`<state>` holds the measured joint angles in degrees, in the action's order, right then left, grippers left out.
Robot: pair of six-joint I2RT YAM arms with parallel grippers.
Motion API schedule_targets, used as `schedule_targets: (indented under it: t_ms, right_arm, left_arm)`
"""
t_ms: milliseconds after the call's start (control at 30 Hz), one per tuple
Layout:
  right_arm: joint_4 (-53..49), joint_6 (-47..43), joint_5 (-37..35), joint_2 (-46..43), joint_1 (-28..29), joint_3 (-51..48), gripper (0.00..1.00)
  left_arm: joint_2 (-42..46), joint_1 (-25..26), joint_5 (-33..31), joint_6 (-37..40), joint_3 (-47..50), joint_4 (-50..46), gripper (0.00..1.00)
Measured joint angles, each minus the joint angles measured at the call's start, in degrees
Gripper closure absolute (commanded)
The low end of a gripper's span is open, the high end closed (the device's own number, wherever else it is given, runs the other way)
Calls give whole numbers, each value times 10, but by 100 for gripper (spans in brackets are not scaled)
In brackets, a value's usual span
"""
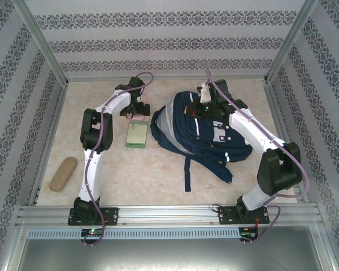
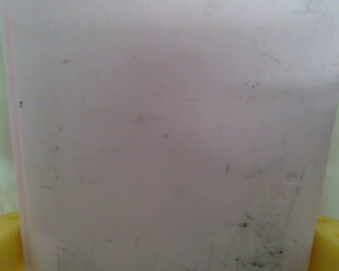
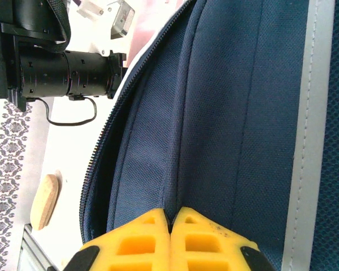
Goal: Pack the student bag
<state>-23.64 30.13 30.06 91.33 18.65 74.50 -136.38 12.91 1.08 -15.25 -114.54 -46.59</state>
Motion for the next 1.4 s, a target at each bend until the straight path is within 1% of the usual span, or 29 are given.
schedule_targets:
  t_ms: [33,67,233,400,500,633,767,933,1167,1267,1400]
  right_arm:
    - [0,0,0,0,0,0,100]
    - [0,0,0,0,0,0,99]
    - [2,0,0,0,0,0,99]
    - [2,2,0,0,0,0,99]
    - [3,4,0,0,-2,0,100]
    - [10,15,16,0,-17,0,100]
    - [17,24,48,0,-40,0,100]
    - [32,43,86,-5,-65,0,100]
    - [43,65,122,-21,-85,0,100]
    - [43,73,130,-23,-88,0,100]
    - [51,80,137,-23,-88,-1,100]
  left_arm:
    - [0,0,0,-1,0,0,17]
    - [2,0,2,0,1,1,20]
    - [21,0,13,-2,28,5,18]
    - [53,1,22,-10,49,5,19]
    - [91,3,32,-20,66,6,19]
    - [162,17,44,-37,105,10,20]
    - [230,49,58,-62,148,19,20]
    - [268,108,77,-97,186,31,20]
    - [259,197,99,-145,207,62,20]
    - [243,219,107,-160,199,73,20]
    - [208,234,110,-172,178,89,20]
